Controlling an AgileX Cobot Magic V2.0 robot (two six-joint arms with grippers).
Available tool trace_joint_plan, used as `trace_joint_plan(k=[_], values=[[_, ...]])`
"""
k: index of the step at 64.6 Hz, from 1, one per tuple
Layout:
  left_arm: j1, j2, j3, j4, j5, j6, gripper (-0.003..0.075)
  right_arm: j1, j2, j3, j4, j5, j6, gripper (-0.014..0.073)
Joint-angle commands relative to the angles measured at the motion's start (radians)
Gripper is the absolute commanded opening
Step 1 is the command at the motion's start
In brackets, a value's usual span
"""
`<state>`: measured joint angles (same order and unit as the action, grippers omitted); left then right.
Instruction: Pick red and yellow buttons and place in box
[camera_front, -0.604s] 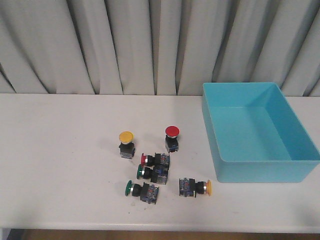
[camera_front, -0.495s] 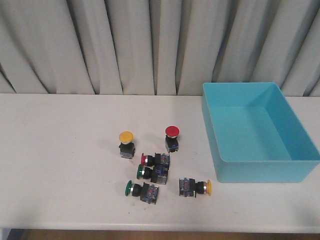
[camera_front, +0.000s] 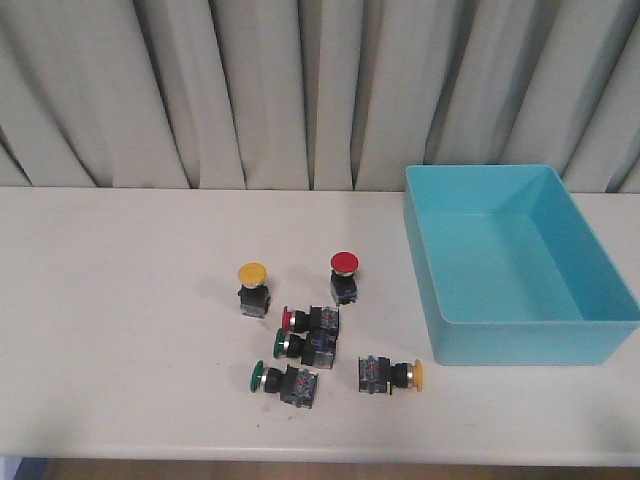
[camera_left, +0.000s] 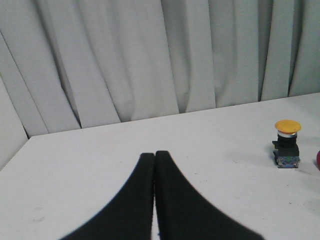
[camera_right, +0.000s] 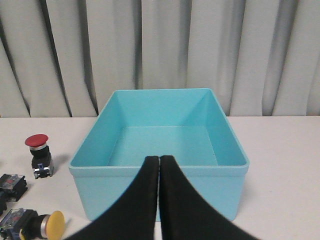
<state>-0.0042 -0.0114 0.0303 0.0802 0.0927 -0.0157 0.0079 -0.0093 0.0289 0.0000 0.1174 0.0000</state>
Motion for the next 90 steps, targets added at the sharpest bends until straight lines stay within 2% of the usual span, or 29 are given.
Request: trace_joint_plan(k=[1,12,27,43,51,65,82,90], values=[[-0.005,-0.014,0.045,0.0,-0.087,0.0,-0.0006,-0.006,-0.012,0.007,-0.009,-0.078,0.0,-0.0003],[-0.005,-0.014,0.045,-0.001,-0.093,-0.003,-0.0006,-0.006,-0.012,0.007,-0.008,-0.073,0.0,-0.0003],[-0.005,-0.014,0.012,-0.044,-0.109,-0.087,-0.0006,-0.006,-0.009,-0.007,-0.022,-0.079,0.0,-0.0003],[-0.005,0.057,-0.233,-0.044,-0.093,-0.087,-0.0006,-0.006,0.036,-0.212,-0.058,0.039,0.0,-0.0003],[-0.005,0.196,-0.412,-0.041,-0.009,-0.086,-0.0006,-0.006,0.143,-0.363,-0.089,0.124,0.0,-0.0003],[-0.005,0.492,-0.684,-0.034,0.235,-0.079,-0.0006,-0.006,0.404,-0.579,-0.074,0.249,0.006,-0.0003],[-0.005,0.721,-0.721,-0.034,0.442,-0.078,-0.0006,-0.006,0.62,-0.608,-0.075,0.355,0.005,-0.0003],[-0.005,0.789,-0.721,-0.034,0.489,-0.078,-0.0006,-0.006,0.677,-0.608,-0.075,0.36,0.005,-0.0003]])
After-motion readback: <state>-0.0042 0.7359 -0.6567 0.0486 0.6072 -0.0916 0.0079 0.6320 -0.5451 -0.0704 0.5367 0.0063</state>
